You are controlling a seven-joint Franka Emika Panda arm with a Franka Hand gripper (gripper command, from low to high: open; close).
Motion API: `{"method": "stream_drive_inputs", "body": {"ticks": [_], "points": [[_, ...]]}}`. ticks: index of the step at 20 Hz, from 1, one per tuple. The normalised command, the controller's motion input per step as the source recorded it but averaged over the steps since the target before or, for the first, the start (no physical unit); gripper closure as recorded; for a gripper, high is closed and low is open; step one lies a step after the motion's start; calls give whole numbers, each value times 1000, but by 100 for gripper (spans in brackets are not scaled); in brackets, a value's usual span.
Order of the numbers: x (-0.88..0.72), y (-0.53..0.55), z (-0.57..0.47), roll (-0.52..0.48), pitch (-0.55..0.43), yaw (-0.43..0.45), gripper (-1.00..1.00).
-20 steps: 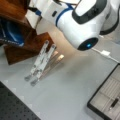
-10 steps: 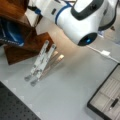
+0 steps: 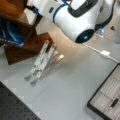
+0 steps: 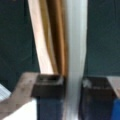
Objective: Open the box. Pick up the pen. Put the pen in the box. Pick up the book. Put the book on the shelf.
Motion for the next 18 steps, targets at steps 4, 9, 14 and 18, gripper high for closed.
{"method": "stream_drive_inputs", "body": {"ticks": [4,9,14,18], "points": [[-185,-98,-198,-42,-139,293,-100],[-175,-17,-201,21,-145,267,-100],[-191,11,-86,15,-133,227,-100],[-190,24,4,23,-123,191,-100]]}}
